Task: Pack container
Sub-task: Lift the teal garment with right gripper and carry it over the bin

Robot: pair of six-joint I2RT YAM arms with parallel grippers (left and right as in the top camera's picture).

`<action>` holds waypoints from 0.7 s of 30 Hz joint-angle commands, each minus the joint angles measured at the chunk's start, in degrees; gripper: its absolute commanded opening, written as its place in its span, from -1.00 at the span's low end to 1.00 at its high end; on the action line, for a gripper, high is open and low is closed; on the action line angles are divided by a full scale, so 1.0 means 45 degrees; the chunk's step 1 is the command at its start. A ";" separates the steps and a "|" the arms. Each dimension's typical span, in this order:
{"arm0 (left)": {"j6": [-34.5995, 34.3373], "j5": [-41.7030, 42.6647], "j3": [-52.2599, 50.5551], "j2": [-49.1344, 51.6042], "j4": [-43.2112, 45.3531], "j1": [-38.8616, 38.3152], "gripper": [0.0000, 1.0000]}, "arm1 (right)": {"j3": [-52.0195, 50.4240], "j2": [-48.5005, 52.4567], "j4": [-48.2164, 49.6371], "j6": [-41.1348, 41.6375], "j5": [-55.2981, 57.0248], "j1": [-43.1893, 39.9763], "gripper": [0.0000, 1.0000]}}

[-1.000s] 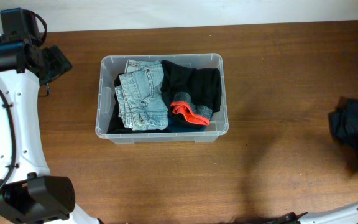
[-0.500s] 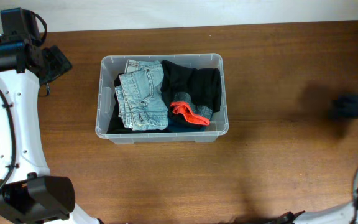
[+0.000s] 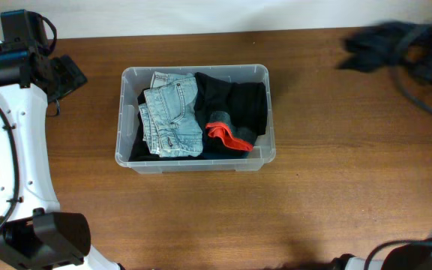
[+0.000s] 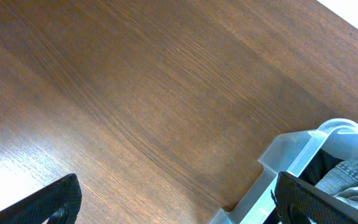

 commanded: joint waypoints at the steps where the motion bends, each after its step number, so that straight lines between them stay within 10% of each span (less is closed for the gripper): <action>1: -0.0117 -0.0049 0.0078 -0.0253 -0.0015 0.0019 0.99 | 0.0267 -0.0180 -0.0010 0.0204 0.0699 0.2113 -0.92; 21: -0.0121 -0.0044 0.0078 -0.0253 -0.0015 0.0019 0.99 | 0.0267 0.2953 0.1389 0.0107 0.2123 1.0953 -0.92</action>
